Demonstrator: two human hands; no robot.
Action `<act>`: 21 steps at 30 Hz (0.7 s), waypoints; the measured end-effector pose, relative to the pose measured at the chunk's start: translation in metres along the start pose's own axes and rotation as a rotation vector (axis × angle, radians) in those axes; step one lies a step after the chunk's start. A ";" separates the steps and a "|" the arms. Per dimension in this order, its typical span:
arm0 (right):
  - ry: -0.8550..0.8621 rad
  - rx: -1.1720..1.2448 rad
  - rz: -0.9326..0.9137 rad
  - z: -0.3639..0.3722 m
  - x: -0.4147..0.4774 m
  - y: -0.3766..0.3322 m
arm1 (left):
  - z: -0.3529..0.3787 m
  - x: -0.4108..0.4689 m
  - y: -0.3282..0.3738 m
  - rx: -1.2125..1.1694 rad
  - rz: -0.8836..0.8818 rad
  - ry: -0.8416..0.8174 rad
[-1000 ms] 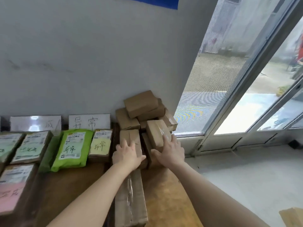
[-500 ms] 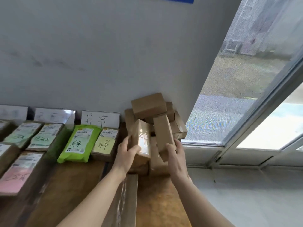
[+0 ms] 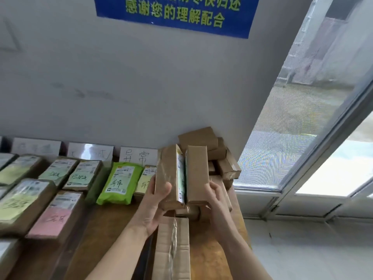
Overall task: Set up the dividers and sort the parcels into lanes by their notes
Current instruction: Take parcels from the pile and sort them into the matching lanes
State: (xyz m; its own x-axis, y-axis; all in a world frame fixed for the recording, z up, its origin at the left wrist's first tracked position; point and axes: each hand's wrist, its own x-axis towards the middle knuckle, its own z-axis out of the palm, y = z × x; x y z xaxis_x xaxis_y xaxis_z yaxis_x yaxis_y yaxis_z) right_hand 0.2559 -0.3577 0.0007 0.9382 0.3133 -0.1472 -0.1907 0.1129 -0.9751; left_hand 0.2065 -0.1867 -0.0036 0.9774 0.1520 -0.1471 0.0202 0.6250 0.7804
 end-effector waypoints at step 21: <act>0.179 0.082 0.001 0.075 -0.067 0.016 | -0.072 -0.096 0.060 -0.017 0.049 0.215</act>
State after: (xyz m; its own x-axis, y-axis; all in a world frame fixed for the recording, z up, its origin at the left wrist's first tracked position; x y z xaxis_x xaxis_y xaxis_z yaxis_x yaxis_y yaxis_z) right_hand 0.1680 -0.3060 0.0077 0.9730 0.1416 -0.1823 -0.2076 0.1914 -0.9593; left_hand 0.0991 -0.1089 0.0137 0.9097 0.3410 -0.2371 -0.0312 0.6254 0.7797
